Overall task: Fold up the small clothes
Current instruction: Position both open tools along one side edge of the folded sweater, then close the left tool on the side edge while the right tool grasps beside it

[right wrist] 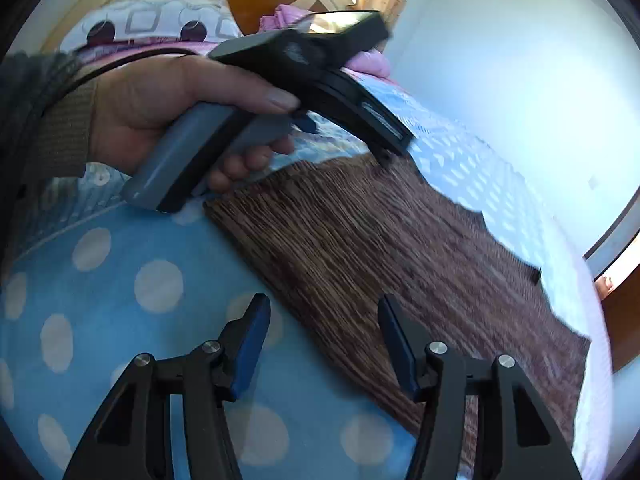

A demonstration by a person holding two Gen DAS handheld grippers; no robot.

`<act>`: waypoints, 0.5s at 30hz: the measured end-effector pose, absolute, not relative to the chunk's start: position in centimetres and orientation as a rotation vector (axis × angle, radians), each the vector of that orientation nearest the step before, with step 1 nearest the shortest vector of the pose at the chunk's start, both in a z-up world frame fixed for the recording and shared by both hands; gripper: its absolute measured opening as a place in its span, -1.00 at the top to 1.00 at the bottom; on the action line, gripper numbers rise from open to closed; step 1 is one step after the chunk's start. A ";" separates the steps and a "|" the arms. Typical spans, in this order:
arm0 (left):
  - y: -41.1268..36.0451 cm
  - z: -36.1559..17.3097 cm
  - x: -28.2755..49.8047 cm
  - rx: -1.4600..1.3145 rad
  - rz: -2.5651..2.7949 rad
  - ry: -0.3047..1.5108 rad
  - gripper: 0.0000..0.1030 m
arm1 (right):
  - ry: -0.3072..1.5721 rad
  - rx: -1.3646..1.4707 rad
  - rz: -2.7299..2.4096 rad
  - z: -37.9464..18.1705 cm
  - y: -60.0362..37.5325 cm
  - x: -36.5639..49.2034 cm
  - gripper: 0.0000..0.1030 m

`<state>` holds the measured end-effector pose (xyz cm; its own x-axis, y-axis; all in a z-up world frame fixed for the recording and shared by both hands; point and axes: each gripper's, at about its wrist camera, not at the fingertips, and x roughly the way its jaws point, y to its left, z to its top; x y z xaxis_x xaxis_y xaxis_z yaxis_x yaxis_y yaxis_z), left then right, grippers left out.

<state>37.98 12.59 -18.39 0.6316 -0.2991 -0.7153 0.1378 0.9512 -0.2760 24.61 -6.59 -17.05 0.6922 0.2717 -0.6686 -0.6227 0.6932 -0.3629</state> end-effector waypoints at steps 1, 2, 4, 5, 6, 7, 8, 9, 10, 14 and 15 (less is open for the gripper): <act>12.2 -18.4 38.2 -0.187 -0.266 0.854 -0.75 | 0.614 -0.631 0.532 -17.1 -6.0 24.6 -0.11; 11.9 -18.4 38.4 -0.175 -0.282 0.855 -0.69 | 0.610 -0.639 0.538 -17.2 -5.5 24.6 -0.11; 11.6 -18.5 39.0 -0.174 -0.316 0.854 -0.55 | 0.606 -0.648 0.540 -17.3 -4.7 24.8 -0.11; 11.7 -18.6 39.2 -0.184 -0.332 0.855 -0.46 | 0.599 -0.655 0.535 -17.3 -4.3 24.9 -0.10; 11.8 -18.7 39.6 -0.198 -0.343 0.860 -0.39 | 0.596 -0.656 0.535 -17.3 -4.1 24.9 -0.10; 11.9 -18.8 39.8 -0.209 -0.352 0.861 -0.36 | 0.594 -0.655 0.537 -17.3 -3.7 24.9 -0.10; 12.1 -18.9 40.1 -0.228 -0.366 0.862 -0.30 | 0.593 -0.653 0.539 -17.3 -3.4 25.0 -0.10; 12.3 -19.0 40.3 -0.243 -0.375 0.864 -0.28 | 0.592 -0.652 0.538 -17.4 -3.2 25.1 -0.10; 12.4 -19.1 40.6 -0.259 -0.385 0.868 -0.28 | 0.591 -0.652 0.537 -17.4 -3.1 25.2 -0.10; 12.0 -19.1 41.2 -0.247 -0.400 0.871 -0.28 | 0.586 -0.653 0.536 -17.4 -2.4 25.6 -0.10; 11.9 -19.2 41.4 -0.243 -0.401 0.878 -0.28 | 0.587 -0.652 0.536 -17.4 -2.1 25.7 -0.10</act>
<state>41.43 11.89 -19.22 0.5711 -0.4359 -0.6955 0.2398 0.8990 -0.3665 25.72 -2.11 -17.41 0.7112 0.2710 -0.6486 -0.6212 0.6741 -0.3996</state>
